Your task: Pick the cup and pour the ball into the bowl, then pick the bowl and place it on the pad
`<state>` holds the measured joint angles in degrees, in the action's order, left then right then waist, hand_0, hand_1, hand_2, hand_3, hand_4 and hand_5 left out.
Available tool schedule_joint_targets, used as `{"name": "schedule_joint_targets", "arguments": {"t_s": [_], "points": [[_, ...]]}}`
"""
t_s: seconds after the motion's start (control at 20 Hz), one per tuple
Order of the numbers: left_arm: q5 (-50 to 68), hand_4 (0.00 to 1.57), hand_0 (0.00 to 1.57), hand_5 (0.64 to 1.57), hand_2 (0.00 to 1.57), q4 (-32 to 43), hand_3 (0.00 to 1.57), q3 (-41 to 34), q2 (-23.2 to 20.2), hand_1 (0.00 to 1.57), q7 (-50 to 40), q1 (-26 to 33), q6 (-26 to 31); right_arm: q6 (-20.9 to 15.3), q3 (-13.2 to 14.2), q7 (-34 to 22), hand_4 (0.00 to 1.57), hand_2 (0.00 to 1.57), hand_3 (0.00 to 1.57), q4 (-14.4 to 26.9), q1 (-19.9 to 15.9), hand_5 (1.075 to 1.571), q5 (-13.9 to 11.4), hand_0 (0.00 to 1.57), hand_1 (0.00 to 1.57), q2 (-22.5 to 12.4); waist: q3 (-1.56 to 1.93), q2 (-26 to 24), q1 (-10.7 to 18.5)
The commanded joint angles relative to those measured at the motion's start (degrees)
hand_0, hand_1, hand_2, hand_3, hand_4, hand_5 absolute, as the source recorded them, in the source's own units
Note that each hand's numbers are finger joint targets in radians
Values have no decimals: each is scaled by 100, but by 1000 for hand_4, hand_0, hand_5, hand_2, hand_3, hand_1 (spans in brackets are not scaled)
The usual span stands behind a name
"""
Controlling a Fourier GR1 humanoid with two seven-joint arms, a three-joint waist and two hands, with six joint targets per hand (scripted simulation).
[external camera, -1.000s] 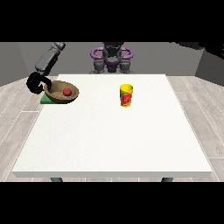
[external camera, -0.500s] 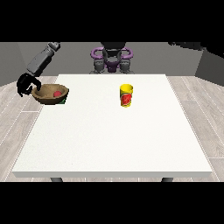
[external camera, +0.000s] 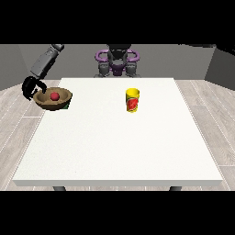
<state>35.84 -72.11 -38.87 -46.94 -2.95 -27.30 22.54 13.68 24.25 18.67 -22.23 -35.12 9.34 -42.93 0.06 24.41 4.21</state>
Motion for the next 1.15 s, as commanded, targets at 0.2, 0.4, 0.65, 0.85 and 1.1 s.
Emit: {"name": "schedule_joint_targets", "arguments": {"t_s": [0.2,0.4,0.65,0.85,1.1], "points": [[-322,670,0,1554,0,175,0,316,229,0,80,324,-101,100,-277,-578,970,1571,1374,75,18,1562,-166,1571,1571,139,-6,-743,-101],[-43,658,0,1541,0,424,0,46,-86,0,36,235,129,-10,387,-1039,622,1571,1367,426,-173,1562,413,1571,1571,-321,-3,-520,-67],[143,654,0,1546,0,978,0,-45,-563,0,-16,-111,364,-96,93,-1140,0,0,0,216,-258,1503,174,0,0,-272,-4,-426,-98],[497,983,0,1570,0,-451,0,612,407,0,-832,-94,-288,-321,-30,-1522,0,0,0,526,-318,1471,-2,0,0,-295,13,-1247,-10],[-165,983,0,1570,0,118,0,1046,774,0,-847,391,-567,222,-258,-1669,701,0,0,-176,-727,1219,60,0,0,61,-28,-2738,-500]]}}
